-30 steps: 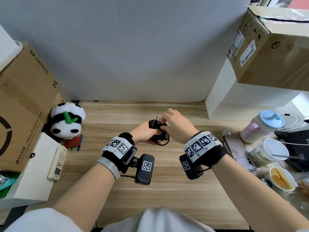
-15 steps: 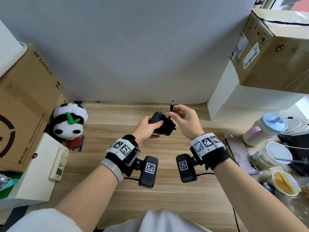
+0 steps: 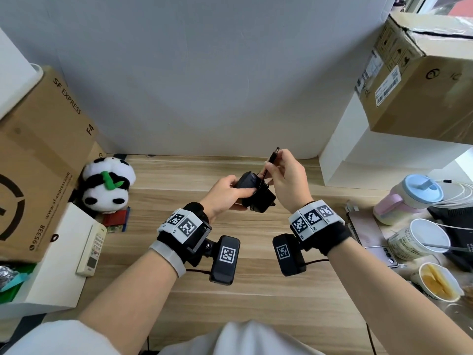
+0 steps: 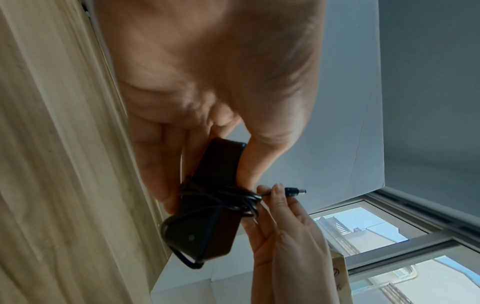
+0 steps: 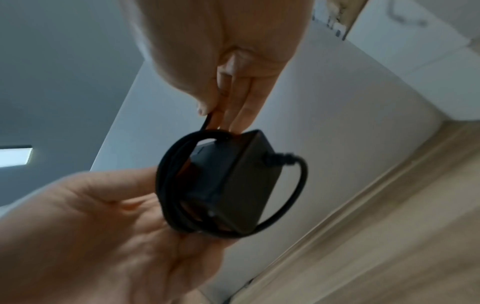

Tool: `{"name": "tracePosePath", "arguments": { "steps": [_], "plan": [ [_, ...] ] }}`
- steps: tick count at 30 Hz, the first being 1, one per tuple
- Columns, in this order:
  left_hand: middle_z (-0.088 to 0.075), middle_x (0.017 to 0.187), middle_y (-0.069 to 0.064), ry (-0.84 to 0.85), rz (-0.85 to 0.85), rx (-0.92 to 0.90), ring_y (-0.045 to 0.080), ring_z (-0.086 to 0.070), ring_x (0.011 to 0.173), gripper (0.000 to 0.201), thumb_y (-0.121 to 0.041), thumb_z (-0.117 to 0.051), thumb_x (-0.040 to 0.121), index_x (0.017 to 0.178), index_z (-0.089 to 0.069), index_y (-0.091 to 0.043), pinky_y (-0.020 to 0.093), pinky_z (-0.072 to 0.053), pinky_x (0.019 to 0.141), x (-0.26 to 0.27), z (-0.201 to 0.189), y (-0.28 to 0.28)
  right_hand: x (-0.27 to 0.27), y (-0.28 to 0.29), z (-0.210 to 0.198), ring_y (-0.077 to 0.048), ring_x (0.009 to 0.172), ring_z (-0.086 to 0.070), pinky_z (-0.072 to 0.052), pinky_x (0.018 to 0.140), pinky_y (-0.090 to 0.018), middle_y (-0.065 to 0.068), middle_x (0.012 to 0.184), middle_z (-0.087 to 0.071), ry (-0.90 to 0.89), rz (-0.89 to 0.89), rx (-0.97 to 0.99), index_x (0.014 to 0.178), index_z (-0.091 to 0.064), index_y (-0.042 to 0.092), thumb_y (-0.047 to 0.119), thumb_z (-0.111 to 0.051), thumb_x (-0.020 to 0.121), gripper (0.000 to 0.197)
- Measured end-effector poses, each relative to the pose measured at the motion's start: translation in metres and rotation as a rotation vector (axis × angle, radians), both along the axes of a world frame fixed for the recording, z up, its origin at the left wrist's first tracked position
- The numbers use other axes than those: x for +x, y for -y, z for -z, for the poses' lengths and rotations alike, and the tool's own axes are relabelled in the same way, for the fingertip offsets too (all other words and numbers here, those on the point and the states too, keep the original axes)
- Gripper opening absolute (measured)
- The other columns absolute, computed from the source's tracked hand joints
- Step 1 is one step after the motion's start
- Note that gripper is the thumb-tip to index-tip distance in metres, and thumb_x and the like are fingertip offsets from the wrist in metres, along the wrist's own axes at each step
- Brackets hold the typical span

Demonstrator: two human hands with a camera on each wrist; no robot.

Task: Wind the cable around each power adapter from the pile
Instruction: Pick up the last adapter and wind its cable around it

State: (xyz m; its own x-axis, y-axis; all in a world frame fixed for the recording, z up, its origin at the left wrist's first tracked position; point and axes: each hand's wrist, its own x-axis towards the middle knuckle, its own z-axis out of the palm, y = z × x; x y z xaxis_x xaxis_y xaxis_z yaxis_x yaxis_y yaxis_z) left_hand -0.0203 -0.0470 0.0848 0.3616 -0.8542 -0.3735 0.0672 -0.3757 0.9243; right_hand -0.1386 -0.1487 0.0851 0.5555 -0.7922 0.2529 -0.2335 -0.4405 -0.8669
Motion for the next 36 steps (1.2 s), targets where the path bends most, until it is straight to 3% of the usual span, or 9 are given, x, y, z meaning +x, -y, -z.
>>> {"name": "tracePosePath", "arguments": {
  "steps": [4,9,14,18,23,25,28,34,36],
  "plan": [
    [-0.063,0.102,0.005,0.024,0.057,-0.019,0.016,-0.065,0.085,0.022,-0.015,-0.062,0.089,0.109,-0.054,-0.009,0.030,-0.055,0.078,0.001,-0.004,-0.003,0.002,0.005,0.002,-0.004,0.066,-0.062,-0.053,0.070,-0.038,0.007,0.070,-0.062,0.085,0.130,0.057,0.088,-0.048,0.010,0.009,-0.052,0.093,0.006],
    [-0.065,0.109,0.011,0.047,0.121,-0.047,0.019,-0.069,0.079,0.030,-0.014,-0.060,0.090,0.118,-0.052,-0.009,0.029,-0.054,0.076,0.003,-0.008,-0.005,0.002,0.009,-0.001,-0.017,0.061,-0.063,-0.055,0.066,-0.040,-0.001,0.070,-0.062,0.087,0.147,0.221,0.090,-0.050,0.005,0.009,-0.052,0.093,0.005],
    [-0.068,0.110,0.012,0.037,0.206,-0.023,0.025,-0.070,0.087,0.032,-0.017,-0.060,0.091,0.121,-0.051,-0.013,0.028,-0.054,0.080,0.003,-0.007,-0.010,0.001,0.007,0.003,-0.017,0.055,-0.062,-0.053,0.053,-0.034,0.002,0.071,-0.060,0.004,0.147,0.242,0.091,-0.048,0.008,0.012,-0.050,0.094,0.006],
    [-0.066,0.109,0.010,0.005,0.240,0.011,0.023,-0.069,0.088,0.034,-0.017,-0.055,0.094,0.126,-0.046,-0.012,0.033,-0.054,0.084,0.003,-0.006,-0.010,-0.002,0.003,0.003,-0.016,0.054,-0.063,-0.053,0.057,-0.036,0.003,0.073,-0.062,-0.005,0.160,0.199,0.095,-0.048,0.008,0.016,-0.051,0.094,0.009],
    [-0.065,0.102,0.011,-0.295,0.072,-0.018,0.024,-0.066,0.083,0.029,-0.028,-0.055,0.093,0.117,-0.054,-0.011,0.033,-0.057,0.071,-0.009,-0.006,-0.006,-0.006,-0.001,-0.005,-0.017,0.053,-0.065,-0.050,0.049,-0.034,0.001,0.078,-0.062,0.021,0.118,0.169,0.095,-0.048,0.008,0.018,-0.053,0.094,0.011],
    [-0.068,0.100,0.007,-0.207,0.034,0.001,0.022,-0.068,0.082,0.038,-0.038,-0.064,0.084,0.113,-0.058,-0.014,0.029,-0.055,0.066,-0.013,-0.005,-0.004,-0.006,-0.002,-0.001,-0.014,0.055,-0.066,-0.049,0.052,-0.032,0.002,0.079,-0.065,-0.018,0.131,0.117,0.092,-0.048,0.012,0.021,-0.054,0.093,0.011],
    [-0.070,0.099,0.003,-0.102,0.023,-0.004,0.020,-0.069,0.087,0.037,-0.035,-0.075,0.076,0.105,-0.060,-0.019,0.034,-0.057,0.073,-0.014,0.000,-0.001,-0.006,-0.003,0.002,-0.016,0.064,-0.068,-0.052,0.063,-0.039,0.004,0.080,-0.068,-0.055,0.140,0.089,0.092,-0.049,0.017,0.025,-0.056,0.092,0.011],
    [-0.069,0.101,0.004,-0.058,-0.002,-0.039,0.021,-0.066,0.095,0.024,-0.027,-0.074,0.079,0.096,-0.059,-0.021,0.031,-0.055,0.072,-0.011,0.005,-0.003,-0.006,-0.007,0.002,-0.016,0.061,-0.069,-0.050,0.060,-0.039,0.010,0.083,-0.064,-0.030,0.094,0.135,0.084,-0.043,0.022,0.018,-0.049,0.095,0.013],
    [-0.068,0.097,0.003,-0.069,-0.001,-0.051,0.022,-0.066,0.097,0.021,-0.028,-0.075,0.078,0.092,-0.060,-0.023,0.034,-0.054,0.079,-0.009,0.005,-0.003,-0.004,-0.007,0.004,-0.021,0.064,-0.070,-0.049,0.054,-0.039,0.010,0.080,-0.063,-0.019,0.110,0.168,0.084,-0.042,0.018,0.018,-0.047,0.096,0.012]
  ]
}}
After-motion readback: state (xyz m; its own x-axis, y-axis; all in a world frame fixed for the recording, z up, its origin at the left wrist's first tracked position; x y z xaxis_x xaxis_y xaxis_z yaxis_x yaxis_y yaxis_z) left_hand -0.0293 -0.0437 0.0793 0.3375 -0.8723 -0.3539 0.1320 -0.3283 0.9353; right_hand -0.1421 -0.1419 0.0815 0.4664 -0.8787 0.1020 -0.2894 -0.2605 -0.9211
